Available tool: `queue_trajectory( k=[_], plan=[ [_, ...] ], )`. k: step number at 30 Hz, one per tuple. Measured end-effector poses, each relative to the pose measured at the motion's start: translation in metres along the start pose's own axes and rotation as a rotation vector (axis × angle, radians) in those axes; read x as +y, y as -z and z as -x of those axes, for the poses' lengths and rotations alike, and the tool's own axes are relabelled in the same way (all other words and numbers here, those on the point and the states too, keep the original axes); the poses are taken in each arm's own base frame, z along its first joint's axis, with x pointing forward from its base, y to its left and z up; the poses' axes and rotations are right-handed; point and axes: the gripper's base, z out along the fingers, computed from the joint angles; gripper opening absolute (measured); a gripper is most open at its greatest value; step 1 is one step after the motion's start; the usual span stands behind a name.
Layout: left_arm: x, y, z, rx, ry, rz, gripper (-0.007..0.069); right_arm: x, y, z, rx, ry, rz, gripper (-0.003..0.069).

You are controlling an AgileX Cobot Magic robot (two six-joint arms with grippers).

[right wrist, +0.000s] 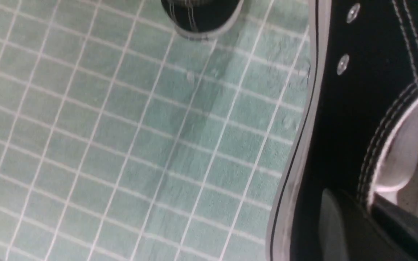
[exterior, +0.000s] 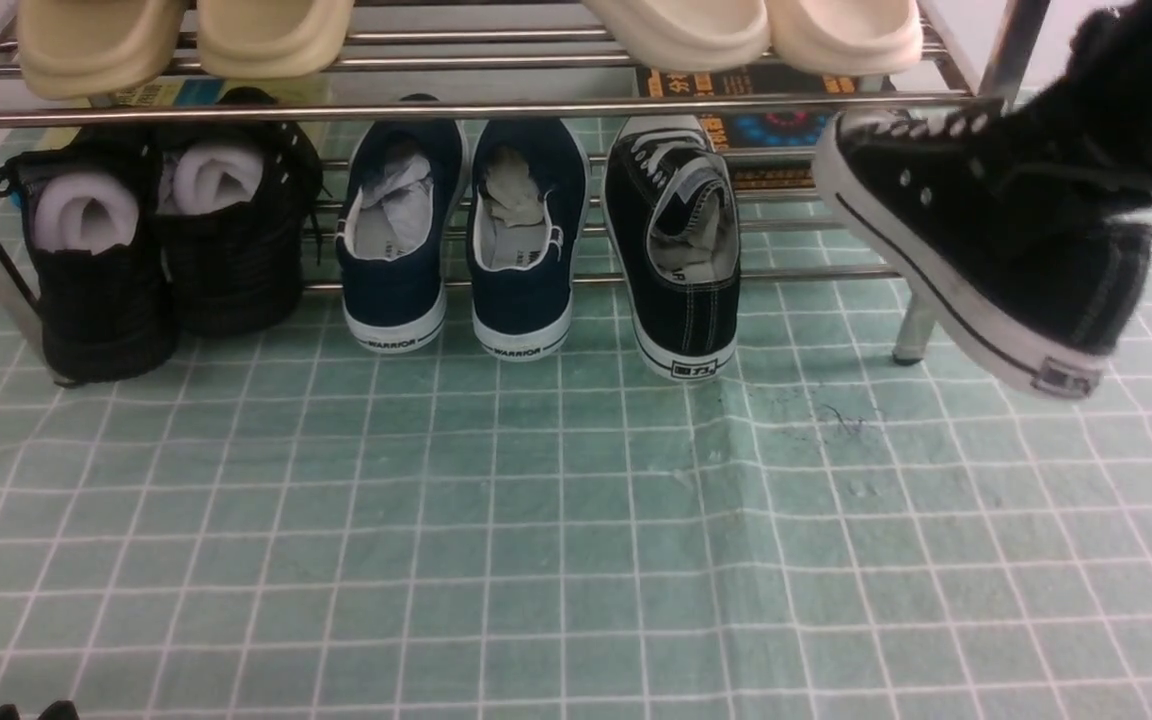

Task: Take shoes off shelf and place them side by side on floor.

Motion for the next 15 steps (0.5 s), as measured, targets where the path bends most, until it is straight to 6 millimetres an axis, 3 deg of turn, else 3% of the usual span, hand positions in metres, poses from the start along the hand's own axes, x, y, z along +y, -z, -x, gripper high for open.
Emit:
queue_trajectory(
  k=[7,15],
  plan=[
    [0.000,0.000,0.000,0.000,0.000,0.000,0.0243,-0.004,-0.061,-0.050,0.259,-0.095,0.080,0.0007],
    [0.000,0.000,0.000,0.000,0.000,0.000,0.0243,0.015,-0.091,-0.052,0.266,-0.051,0.106,0.0007]
  ],
)
